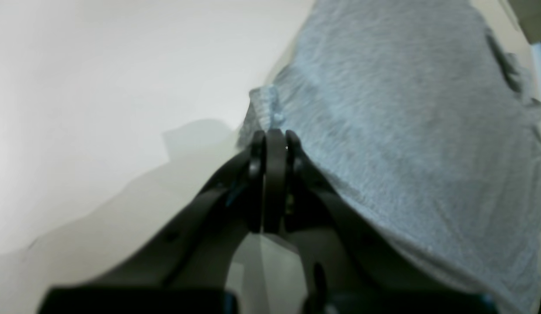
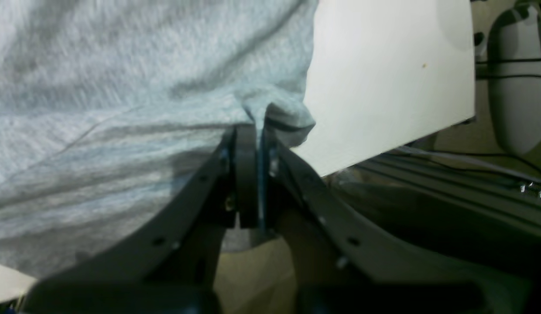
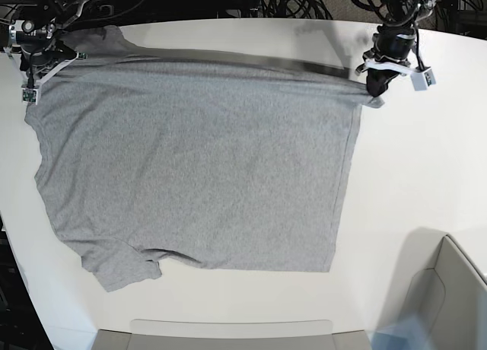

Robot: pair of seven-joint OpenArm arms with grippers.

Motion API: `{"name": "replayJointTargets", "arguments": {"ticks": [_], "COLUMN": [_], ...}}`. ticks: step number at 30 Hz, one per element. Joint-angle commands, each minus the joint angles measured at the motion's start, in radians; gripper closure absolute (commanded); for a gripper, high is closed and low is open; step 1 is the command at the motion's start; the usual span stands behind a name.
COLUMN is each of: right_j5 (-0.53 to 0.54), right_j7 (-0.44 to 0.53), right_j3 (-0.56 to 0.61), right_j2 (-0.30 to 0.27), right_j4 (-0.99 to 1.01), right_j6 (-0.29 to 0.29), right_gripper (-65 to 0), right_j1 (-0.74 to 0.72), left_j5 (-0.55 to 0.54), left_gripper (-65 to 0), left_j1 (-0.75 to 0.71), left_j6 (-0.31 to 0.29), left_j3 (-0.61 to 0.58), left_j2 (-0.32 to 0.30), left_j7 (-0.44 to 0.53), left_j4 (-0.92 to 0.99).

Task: Fold the T-shirt properly
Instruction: 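Lift both shoulders and pull them toward the hem, then lay the folded shoulder edge down and release both grippers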

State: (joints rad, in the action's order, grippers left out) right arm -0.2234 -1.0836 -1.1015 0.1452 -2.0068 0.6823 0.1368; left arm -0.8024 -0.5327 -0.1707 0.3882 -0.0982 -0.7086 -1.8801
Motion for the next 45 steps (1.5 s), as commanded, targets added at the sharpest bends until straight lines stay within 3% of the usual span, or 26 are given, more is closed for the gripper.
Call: {"name": "replayJointTargets", "arguments": {"ticks": [1,7,13,19,24,30,34,45], "right_j5": [-0.015,-0.067,-0.172,-0.264,-0.268,-0.268,-0.27,-0.264], "right_j7": [0.015,0.015,0.032,0.267,0.438,0.452,0.452,0.454], "right_j3": [-0.002,-0.001,0.008,0.033,0.036,0.036,0.037,0.191], "right_j2": [-0.026,-0.042,-0.054,-0.035,-0.037,-0.055,-0.063,-0.121], "right_j4": [-0.018,-0.01,0.047,0.189,0.32,0.375,0.38,0.49], "right_j6": [0.016,0.016,0.016,0.016,0.016,0.016,0.016,0.016], "right_gripper": [0.0,0.0,0.0,0.0,0.0,0.0,0.0,0.0], "right_j1": [-0.021,-0.101,-0.217,-0.286,-0.312,-0.366,-0.397,-0.409], "left_j5": [0.004,0.007,0.008,0.027,0.148,0.254,0.259,0.259], "left_gripper": [0.0,0.0,0.0,0.0,0.0,0.0,0.0,0.0], "left_j1": [0.026,0.162,0.256,0.34,0.418,0.52,0.575,0.687], "left_j6": [0.03,0.101,0.164,0.193,0.193,0.193,0.193,0.193], "left_j3": [0.01,0.004,0.002,0.001,-0.03,-0.105,-0.108,-0.11], "left_j2": [-0.008,-0.01,-0.011,-0.015,-0.015,-0.01,-0.013,-0.015], "left_j7": [0.011,-0.092,-0.121,-0.121,-0.148,-0.153,-0.15,-0.148], "left_j4": [-0.017,-0.014,-0.003,0.095,0.11,0.182,0.276,0.417]}}
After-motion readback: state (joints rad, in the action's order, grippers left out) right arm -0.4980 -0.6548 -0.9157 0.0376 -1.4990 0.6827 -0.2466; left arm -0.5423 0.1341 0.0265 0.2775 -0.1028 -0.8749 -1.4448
